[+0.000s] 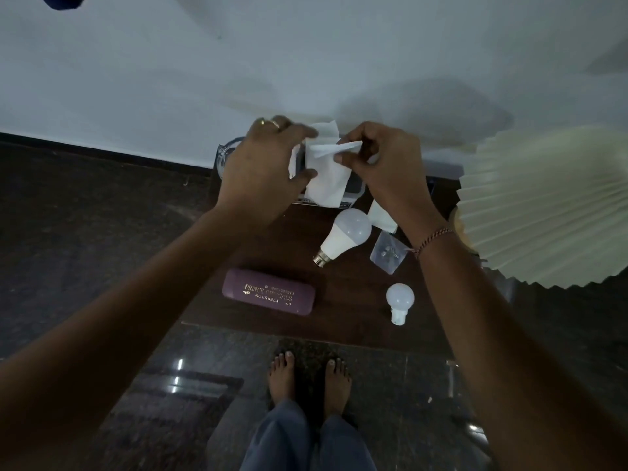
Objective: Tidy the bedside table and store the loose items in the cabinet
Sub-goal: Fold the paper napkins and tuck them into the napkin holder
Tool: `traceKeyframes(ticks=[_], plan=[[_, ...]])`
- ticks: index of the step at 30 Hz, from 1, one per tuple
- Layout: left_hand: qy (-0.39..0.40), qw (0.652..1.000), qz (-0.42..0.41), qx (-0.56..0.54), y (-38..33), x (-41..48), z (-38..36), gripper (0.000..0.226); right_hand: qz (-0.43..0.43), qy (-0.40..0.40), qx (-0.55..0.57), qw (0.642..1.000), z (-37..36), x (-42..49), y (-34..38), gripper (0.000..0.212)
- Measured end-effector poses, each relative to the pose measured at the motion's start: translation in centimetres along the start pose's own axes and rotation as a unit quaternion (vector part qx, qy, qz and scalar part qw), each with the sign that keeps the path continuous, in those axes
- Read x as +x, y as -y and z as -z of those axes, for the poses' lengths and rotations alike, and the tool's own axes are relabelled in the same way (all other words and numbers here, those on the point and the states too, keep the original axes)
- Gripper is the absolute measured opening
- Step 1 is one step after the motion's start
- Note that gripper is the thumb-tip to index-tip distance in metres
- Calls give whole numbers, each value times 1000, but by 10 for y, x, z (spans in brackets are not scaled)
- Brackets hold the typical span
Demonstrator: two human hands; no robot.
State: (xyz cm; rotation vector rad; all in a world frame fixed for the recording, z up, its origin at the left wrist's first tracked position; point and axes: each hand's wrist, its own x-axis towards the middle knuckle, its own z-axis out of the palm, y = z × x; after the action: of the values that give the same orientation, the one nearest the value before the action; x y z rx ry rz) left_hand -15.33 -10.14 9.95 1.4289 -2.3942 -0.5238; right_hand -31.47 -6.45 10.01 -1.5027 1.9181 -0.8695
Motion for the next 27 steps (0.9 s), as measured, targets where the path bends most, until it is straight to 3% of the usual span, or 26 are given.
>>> traceKeyframes(ticks=[4, 12, 20, 27], plan=[[-2, 999, -39, 16, 4, 6, -1, 55, 9, 3, -1, 1000, 1, 5, -4, 8], [7, 997, -40, 60, 7, 14, -16, 9, 7, 8, 26, 1000, -10, 5, -10, 7], [51, 988, -68, 131, 12, 20, -15, 15, -7, 67, -78, 995, -20, 4, -27, 31], [57, 983, -96, 144, 16, 20, -12, 22, 2, 66, -128, 990, -31, 0, -31, 18]])
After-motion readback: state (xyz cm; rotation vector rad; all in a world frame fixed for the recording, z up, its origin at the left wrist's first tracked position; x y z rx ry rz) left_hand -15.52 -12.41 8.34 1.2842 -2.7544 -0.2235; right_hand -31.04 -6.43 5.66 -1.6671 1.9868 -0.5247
